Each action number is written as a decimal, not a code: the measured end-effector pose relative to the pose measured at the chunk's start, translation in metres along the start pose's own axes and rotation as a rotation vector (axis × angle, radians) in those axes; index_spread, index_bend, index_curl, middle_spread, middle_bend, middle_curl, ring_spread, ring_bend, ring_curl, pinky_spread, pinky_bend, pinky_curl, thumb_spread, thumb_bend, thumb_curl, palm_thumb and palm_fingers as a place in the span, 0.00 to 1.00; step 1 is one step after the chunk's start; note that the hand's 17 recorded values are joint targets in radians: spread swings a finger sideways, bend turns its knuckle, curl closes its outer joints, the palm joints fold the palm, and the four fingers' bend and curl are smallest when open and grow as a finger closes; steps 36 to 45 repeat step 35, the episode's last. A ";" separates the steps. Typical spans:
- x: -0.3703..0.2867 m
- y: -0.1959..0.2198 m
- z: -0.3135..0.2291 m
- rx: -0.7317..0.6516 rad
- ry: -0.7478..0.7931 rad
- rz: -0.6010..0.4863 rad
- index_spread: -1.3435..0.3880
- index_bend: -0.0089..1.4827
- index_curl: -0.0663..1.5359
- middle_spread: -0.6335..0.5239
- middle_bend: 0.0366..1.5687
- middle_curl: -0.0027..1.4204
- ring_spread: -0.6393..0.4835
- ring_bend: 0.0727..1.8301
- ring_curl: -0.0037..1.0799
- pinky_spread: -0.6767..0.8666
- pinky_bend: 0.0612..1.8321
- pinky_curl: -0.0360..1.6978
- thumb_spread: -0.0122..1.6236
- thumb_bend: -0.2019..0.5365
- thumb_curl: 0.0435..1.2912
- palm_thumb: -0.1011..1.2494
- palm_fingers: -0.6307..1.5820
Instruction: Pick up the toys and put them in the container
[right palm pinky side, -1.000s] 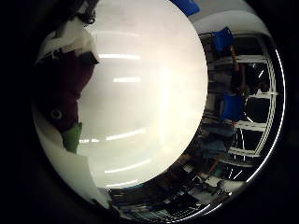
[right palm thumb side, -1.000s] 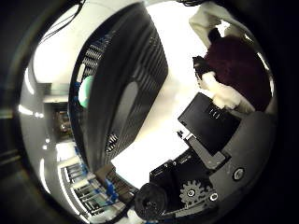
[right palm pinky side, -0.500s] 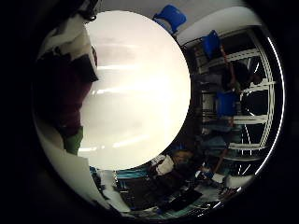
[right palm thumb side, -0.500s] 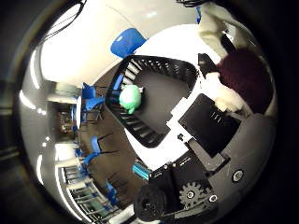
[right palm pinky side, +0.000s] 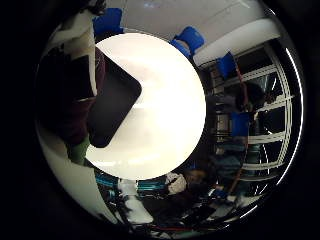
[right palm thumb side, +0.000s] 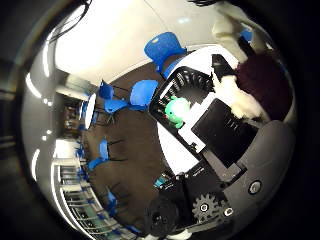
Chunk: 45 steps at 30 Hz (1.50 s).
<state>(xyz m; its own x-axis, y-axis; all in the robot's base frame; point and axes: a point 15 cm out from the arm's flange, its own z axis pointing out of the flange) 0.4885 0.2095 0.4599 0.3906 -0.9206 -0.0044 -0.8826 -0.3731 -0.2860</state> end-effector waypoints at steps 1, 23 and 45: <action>-0.004 -0.005 0.009 0.001 -0.002 0.002 0.54 0.56 0.77 0.33 0.76 0.78 0.37 0.81 0.71 0.33 0.72 0.64 0.56 0.25 0.56 0.86 0.72; -0.003 -0.003 0.056 -0.086 -0.088 -0.052 0.49 0.12 0.36 0.54 0.18 0.35 0.74 0.35 0.28 0.72 0.46 0.38 0.77 0.25 0.30 0.49 0.29; 0.032 0.041 -0.002 -0.126 -0.113 -0.026 0.50 0.12 0.25 0.60 0.12 0.26 0.79 0.23 0.20 0.80 0.36 0.26 0.77 0.25 0.25 0.47 0.32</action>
